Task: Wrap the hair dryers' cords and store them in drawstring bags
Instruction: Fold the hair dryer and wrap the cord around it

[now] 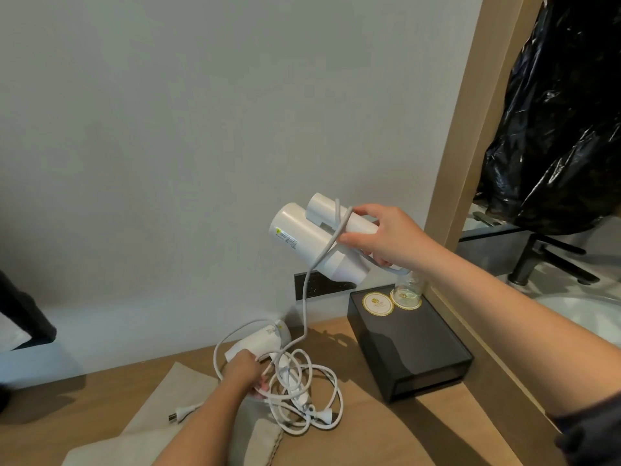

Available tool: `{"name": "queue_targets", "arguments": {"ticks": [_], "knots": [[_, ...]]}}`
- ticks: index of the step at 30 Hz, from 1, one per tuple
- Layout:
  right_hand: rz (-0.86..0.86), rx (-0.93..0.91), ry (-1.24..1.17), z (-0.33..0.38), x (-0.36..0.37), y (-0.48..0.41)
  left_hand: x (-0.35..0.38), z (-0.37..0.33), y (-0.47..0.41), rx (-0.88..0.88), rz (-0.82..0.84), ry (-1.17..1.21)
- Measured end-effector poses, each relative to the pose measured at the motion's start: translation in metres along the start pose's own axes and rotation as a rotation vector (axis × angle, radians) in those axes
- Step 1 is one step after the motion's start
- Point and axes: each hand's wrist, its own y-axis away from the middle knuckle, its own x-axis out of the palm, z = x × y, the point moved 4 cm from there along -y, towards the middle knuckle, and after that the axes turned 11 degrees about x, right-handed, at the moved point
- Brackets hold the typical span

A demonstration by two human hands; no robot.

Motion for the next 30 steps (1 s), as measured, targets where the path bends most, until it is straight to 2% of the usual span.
{"name": "queue_targets", "arguments": {"ticks": [3,6,10,13,17,22,25,30], "knots": [[0.007,-0.015,0.009,0.001,0.007,0.000,-0.004,0.001,-0.007,0.077,-0.032,-0.209],[-0.030,-0.036,0.040,0.003,0.005,-0.002,-0.012,0.015,-0.008,0.072,-0.058,-0.366],[-0.037,-0.044,0.058,0.005,0.005,-0.004,-0.016,0.015,-0.007,0.062,-0.013,-0.469],[-0.020,-0.059,0.068,0.007,0.011,-0.002,-0.013,-0.003,-0.003,0.179,0.005,-0.476],[-0.003,-0.081,0.053,0.011,0.017,-0.001,-0.004,-0.030,0.005,0.409,0.016,-0.349],[0.010,-0.066,-0.007,0.015,0.020,-0.002,0.006,-0.091,0.039,0.712,0.090,0.041],[0.005,-0.067,0.004,0.016,0.022,-0.002,0.009,-0.122,0.053,0.754,0.129,0.234],[0.007,-0.070,-0.019,0.015,0.021,-0.002,0.010,-0.142,0.056,0.693,0.122,0.468]]}}
